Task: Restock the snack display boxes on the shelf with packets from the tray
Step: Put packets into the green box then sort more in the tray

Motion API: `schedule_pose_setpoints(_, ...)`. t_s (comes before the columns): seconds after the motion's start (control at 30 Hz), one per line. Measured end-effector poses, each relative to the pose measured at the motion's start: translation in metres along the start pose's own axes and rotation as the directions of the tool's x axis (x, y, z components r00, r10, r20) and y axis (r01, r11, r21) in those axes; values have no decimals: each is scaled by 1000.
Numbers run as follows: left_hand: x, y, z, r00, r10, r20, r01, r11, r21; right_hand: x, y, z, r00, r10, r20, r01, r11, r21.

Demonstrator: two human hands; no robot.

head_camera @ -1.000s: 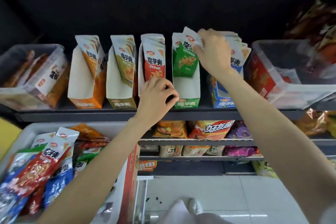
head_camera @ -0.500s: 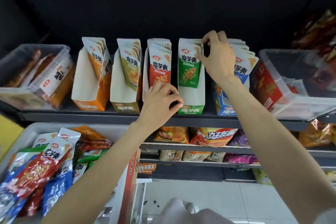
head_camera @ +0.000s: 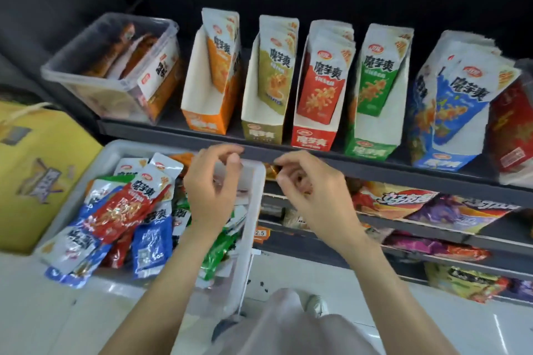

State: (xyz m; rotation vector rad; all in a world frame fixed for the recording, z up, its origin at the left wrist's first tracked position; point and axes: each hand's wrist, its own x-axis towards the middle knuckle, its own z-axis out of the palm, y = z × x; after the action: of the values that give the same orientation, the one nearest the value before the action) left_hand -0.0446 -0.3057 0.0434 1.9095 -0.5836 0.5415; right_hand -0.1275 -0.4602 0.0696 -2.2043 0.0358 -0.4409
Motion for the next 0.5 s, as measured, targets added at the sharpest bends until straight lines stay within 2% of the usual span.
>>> schedule_pose_setpoints(0.1,-18,-51,-50,960,-191,205,137,958,251,3,-2,50,962,-14,272,37,996,-78)
schedule_pose_setpoints(0.17,-31,-87,-74,883,-282,375,91,887,453,5,-4,80,906,16,423,62,983,-170)
schedule_pose_setpoints(0.23,-44,-114,-91,791,-364,491,27,823,567,8,-2,109,859,59,508,107,951,-290)
schedule_pose_setpoints(0.3,-54,-129,-100,725,-394,565,-23,806,591,13,0,134,856,88,509,156,896,-416)
schedule_pose_setpoints(0.33,-57,-134,-101,714,-389,583,-45,804,592,16,2,145,868,103,486,168,860,-481)
schedule_pose_setpoints(0.4,-58,-137,-100,730,-359,582,-78,802,592,22,2,160,883,149,446,170,782,-599)
schedule_pose_setpoints(0.5,-55,-137,-96,773,-319,548,-88,802,591,32,2,175,868,175,464,248,658,-711)
